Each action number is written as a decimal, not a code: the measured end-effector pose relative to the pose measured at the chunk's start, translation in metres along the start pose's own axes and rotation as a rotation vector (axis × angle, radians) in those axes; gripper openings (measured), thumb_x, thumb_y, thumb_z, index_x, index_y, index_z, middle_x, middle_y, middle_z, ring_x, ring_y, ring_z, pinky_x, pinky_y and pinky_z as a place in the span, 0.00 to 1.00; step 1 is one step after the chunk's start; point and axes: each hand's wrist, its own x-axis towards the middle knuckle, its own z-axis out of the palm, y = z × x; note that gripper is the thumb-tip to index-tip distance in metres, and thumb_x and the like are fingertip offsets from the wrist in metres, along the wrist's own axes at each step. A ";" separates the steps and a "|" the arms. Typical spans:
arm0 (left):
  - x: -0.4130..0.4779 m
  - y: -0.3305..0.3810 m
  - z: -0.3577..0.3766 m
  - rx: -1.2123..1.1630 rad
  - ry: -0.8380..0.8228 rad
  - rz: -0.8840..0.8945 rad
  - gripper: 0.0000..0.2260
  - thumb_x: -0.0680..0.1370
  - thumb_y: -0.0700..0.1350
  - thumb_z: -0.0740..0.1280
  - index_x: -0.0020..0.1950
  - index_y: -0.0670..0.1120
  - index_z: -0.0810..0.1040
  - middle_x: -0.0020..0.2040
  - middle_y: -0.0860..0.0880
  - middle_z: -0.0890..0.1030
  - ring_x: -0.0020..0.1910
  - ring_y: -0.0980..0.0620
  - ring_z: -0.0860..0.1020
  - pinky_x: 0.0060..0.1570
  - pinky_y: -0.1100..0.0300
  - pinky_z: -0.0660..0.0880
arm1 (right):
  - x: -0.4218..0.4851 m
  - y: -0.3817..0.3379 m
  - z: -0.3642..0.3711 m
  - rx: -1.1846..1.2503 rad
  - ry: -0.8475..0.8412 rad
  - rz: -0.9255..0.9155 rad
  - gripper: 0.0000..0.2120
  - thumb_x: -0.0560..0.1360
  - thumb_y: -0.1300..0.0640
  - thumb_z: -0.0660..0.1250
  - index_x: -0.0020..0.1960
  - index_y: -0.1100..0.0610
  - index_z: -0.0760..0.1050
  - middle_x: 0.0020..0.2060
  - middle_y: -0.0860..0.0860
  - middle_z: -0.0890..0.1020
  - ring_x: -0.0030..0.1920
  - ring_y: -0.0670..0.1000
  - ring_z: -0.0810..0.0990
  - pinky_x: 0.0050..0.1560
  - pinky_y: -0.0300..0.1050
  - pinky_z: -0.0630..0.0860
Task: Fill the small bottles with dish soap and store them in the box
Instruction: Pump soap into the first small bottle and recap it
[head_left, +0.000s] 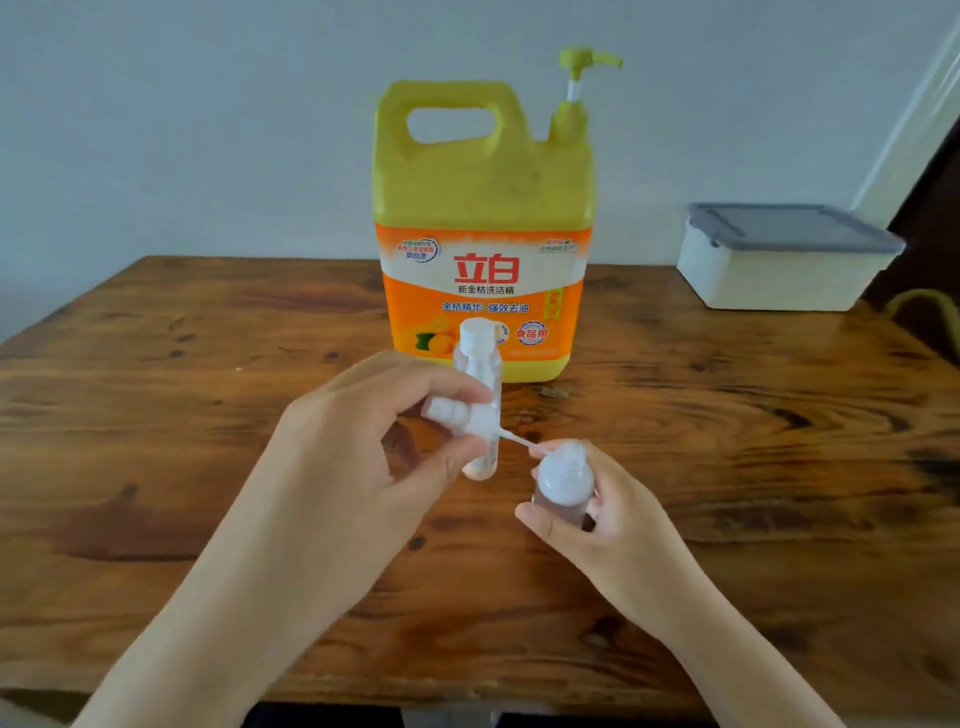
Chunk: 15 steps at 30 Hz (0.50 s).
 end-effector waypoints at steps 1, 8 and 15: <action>0.004 0.003 0.005 -0.003 0.003 0.020 0.12 0.71 0.47 0.75 0.52 0.59 0.82 0.49 0.61 0.81 0.43 0.57 0.78 0.43 0.69 0.74 | 0.000 0.001 0.000 0.002 -0.002 -0.004 0.17 0.70 0.44 0.72 0.57 0.40 0.72 0.50 0.37 0.80 0.53 0.36 0.78 0.48 0.26 0.72; 0.021 0.010 0.024 0.092 -0.066 0.068 0.12 0.74 0.42 0.73 0.55 0.54 0.82 0.54 0.57 0.80 0.47 0.58 0.76 0.47 0.67 0.74 | 0.000 0.004 0.001 -0.004 0.009 -0.018 0.16 0.70 0.43 0.71 0.56 0.40 0.72 0.49 0.38 0.79 0.53 0.39 0.78 0.49 0.28 0.72; 0.036 0.014 0.036 0.194 -0.272 0.117 0.11 0.78 0.44 0.69 0.57 0.58 0.79 0.51 0.61 0.73 0.41 0.66 0.73 0.46 0.79 0.66 | 0.000 0.004 0.002 -0.027 0.009 -0.039 0.16 0.70 0.41 0.70 0.56 0.39 0.70 0.48 0.38 0.79 0.52 0.40 0.78 0.50 0.29 0.73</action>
